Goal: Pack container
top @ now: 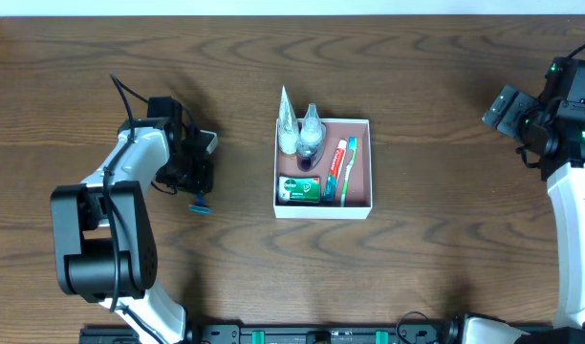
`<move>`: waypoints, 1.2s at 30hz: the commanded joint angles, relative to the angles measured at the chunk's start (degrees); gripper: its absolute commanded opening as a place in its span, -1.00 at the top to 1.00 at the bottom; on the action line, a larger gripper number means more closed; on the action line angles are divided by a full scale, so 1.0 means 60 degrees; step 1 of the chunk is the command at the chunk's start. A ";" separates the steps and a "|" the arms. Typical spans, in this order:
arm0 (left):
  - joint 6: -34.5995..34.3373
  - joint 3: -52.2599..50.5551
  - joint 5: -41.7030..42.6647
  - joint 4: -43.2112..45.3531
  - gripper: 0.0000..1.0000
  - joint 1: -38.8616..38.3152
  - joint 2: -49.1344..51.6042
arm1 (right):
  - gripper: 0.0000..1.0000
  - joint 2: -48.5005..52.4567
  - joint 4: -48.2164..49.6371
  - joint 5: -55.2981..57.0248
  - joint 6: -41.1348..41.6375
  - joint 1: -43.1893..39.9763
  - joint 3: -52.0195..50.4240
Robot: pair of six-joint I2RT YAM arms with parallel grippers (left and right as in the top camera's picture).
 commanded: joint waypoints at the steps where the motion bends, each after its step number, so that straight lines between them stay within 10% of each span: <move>1: -0.0222 -0.0109 0.0211 -0.0055 0.39 0.0062 0.0109 | -0.98 0.0044 -0.0011 -0.0004 0.0095 -0.0047 0.0036; 31: -0.1832 -0.1188 -0.1209 0.1009 0.58 -0.0630 0.0117 | -0.99 0.0044 -0.0011 -0.0004 0.0095 -0.0047 0.0036; 36: -0.1843 -0.1188 -0.1202 0.1053 0.88 -0.0630 0.0117 | -0.98 0.0044 -0.0011 -0.0004 0.0095 -0.0047 0.0036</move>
